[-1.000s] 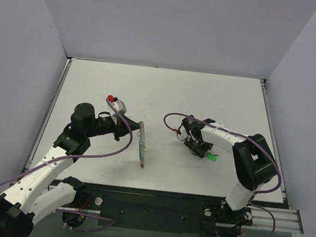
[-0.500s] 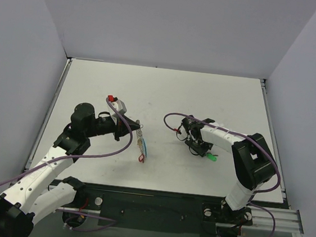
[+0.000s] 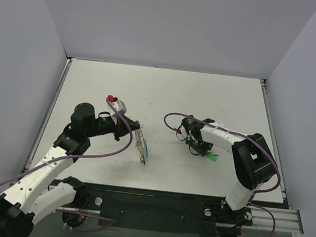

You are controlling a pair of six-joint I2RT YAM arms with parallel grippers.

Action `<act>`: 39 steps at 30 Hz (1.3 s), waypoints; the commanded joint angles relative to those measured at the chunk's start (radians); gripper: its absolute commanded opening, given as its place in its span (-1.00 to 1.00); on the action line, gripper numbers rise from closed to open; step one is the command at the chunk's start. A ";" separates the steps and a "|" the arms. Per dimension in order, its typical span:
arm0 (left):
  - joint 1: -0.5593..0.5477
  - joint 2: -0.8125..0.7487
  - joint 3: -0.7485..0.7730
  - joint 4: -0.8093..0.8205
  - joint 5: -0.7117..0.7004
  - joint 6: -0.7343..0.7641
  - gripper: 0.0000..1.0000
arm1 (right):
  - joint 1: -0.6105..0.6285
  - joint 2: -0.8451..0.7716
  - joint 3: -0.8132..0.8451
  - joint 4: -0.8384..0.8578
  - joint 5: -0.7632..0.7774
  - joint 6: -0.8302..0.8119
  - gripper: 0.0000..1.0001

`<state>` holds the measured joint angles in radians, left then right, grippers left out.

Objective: Put the keys on the keyring

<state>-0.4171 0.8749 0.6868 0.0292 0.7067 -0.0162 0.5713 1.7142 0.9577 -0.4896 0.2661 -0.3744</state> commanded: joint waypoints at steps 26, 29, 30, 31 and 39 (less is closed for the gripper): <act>0.003 -0.014 0.053 0.041 0.002 0.010 -1.00 | 0.001 0.027 0.038 -0.056 0.051 0.005 -0.54; 0.003 -0.014 0.051 0.041 0.002 0.012 -1.00 | -0.001 0.030 0.038 -0.056 0.056 0.005 -0.53; 0.003 -0.013 0.053 0.041 0.004 0.012 -1.00 | -0.001 0.030 0.038 -0.060 0.053 0.003 -0.53; 0.003 -0.011 0.053 0.041 0.002 0.012 -1.00 | -0.001 0.028 0.038 -0.060 0.050 0.005 -0.52; 0.003 -0.013 0.051 0.041 0.002 0.012 -1.00 | -0.007 0.032 0.041 -0.063 0.051 0.005 -0.50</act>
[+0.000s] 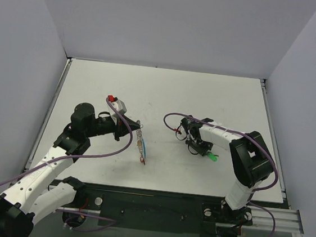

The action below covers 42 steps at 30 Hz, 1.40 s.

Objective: Put the keys on the keyring

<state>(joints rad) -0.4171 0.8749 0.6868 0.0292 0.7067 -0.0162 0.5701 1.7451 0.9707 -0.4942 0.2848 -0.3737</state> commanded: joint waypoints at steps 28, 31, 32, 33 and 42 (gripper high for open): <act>0.003 -0.013 0.051 0.040 0.002 0.012 -1.00 | -0.016 0.021 0.033 -0.066 0.039 0.001 -0.76; 0.003 -0.013 0.049 0.043 0.004 0.012 -1.00 | -0.018 0.019 0.033 -0.069 0.036 -0.001 -0.80; 0.003 -0.011 0.049 0.040 0.004 0.012 -1.00 | -0.018 0.019 0.034 -0.069 0.034 -0.001 -0.88; 0.003 -0.011 0.049 0.041 0.004 0.012 -1.00 | -0.018 0.021 0.036 -0.069 0.033 -0.001 -0.89; 0.001 -0.013 0.051 0.040 0.004 0.010 -1.00 | -0.027 0.010 0.042 -0.084 0.014 -0.004 -1.00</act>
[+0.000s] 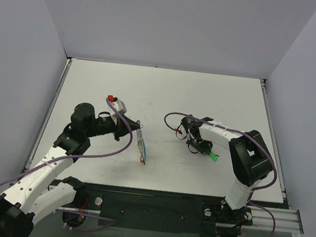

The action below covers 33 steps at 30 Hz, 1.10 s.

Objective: Put the keys on the keyring

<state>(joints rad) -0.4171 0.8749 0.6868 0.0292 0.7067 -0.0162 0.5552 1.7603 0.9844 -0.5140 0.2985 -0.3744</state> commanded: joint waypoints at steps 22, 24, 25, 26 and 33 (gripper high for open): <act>0.003 -0.056 -0.033 0.313 0.109 -0.094 -1.00 | -0.452 -0.475 0.255 -0.288 -1.043 -0.302 -1.00; 0.003 -0.057 -0.041 0.359 0.126 -0.128 -1.00 | -0.477 -0.438 0.354 -0.428 -1.177 -0.420 -1.00; 0.003 -0.057 -0.044 0.380 0.131 -0.136 -1.00 | -0.495 -0.429 0.406 -0.463 -1.226 -0.481 -1.00; 0.003 -0.057 -0.049 0.414 0.143 -0.151 -1.00 | -0.501 -0.418 0.419 -0.507 -1.293 -0.506 -1.00; -0.006 -0.037 -0.073 0.575 0.163 -0.229 -1.00 | -0.494 -0.299 0.738 -0.892 -1.411 -0.892 -1.00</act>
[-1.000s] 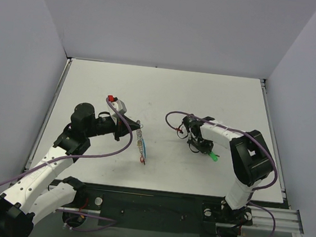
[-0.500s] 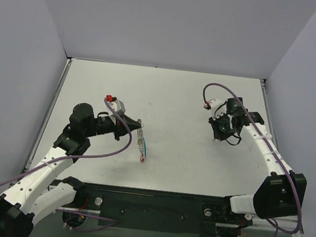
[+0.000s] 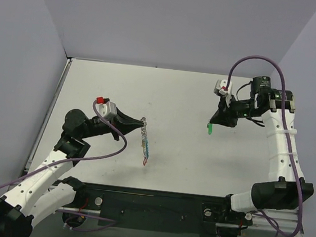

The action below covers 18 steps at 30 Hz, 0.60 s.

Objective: Put the keys on the keyring

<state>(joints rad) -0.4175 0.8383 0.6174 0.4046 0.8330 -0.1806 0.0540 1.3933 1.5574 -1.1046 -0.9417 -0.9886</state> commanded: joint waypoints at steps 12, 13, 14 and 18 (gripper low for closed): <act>-0.049 0.056 -0.030 0.428 0.041 -0.089 -1.00 | 0.207 0.010 0.204 -0.459 -0.256 -0.573 -1.00; -0.052 0.068 -0.036 0.447 0.043 -0.095 -1.00 | 0.222 0.009 0.201 -0.465 -0.264 -0.626 -1.00; -0.058 0.082 -0.044 0.491 0.046 -0.108 -1.00 | 0.230 0.007 0.194 -0.465 -0.272 -0.633 -1.00; -0.079 0.125 -0.045 0.565 0.035 -0.115 -1.00 | 0.273 0.004 0.167 -0.465 -0.252 -0.697 -1.00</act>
<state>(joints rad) -0.4763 0.9329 0.5640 0.7856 0.8696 -0.2707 0.2947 1.4147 1.7462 -1.3106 -1.1343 -1.5436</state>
